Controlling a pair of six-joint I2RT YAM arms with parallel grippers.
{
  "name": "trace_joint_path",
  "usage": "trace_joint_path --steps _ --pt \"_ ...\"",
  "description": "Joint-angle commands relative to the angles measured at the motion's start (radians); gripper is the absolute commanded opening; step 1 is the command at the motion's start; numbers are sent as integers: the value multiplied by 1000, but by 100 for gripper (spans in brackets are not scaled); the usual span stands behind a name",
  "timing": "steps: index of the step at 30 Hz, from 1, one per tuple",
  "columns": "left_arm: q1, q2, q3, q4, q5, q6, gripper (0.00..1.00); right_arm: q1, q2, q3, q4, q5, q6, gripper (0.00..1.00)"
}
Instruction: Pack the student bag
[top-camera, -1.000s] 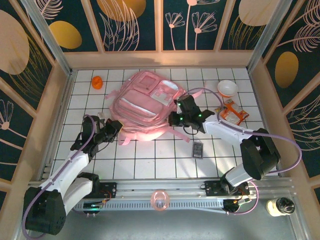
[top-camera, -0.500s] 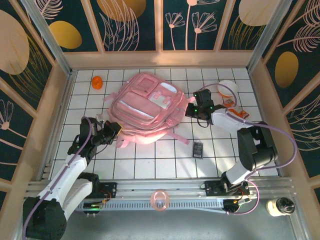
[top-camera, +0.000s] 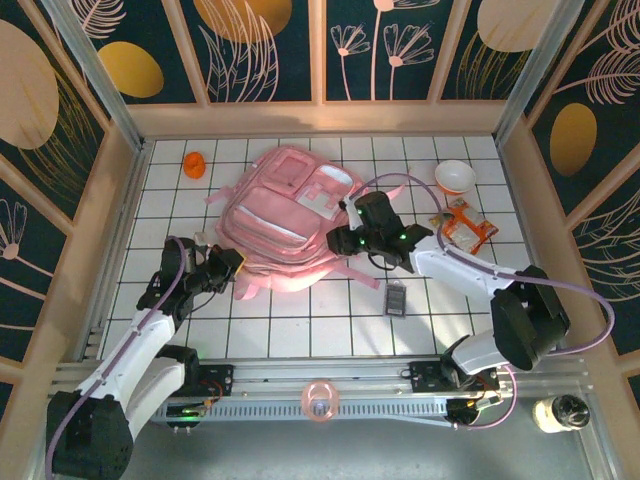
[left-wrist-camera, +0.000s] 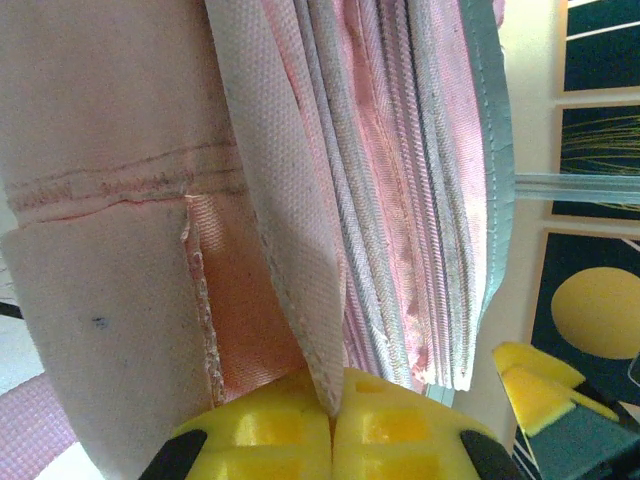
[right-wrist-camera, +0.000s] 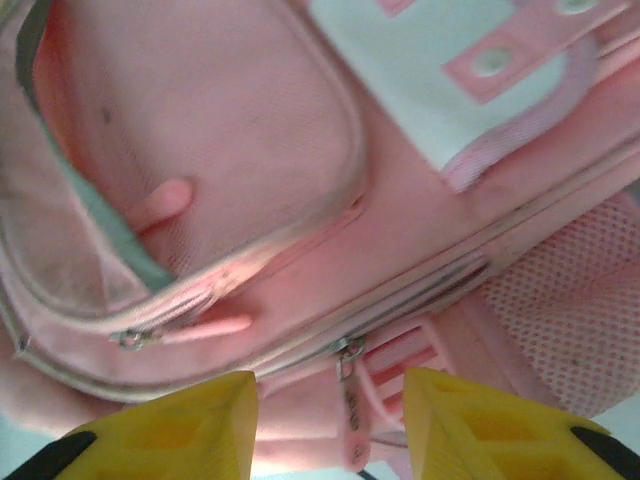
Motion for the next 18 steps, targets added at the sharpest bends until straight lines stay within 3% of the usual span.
trace_joint_path --steps 1,13,18 --pt "5 2 55 47 21 -13 0 17 36 2 -92 21 -66 43" --pt "5 0 54 50 18 -17 0 48 120 43 -126 78 -63 43" --pt "5 0 52 59 23 -22 0 47 152 58 -98 110 -55 30"
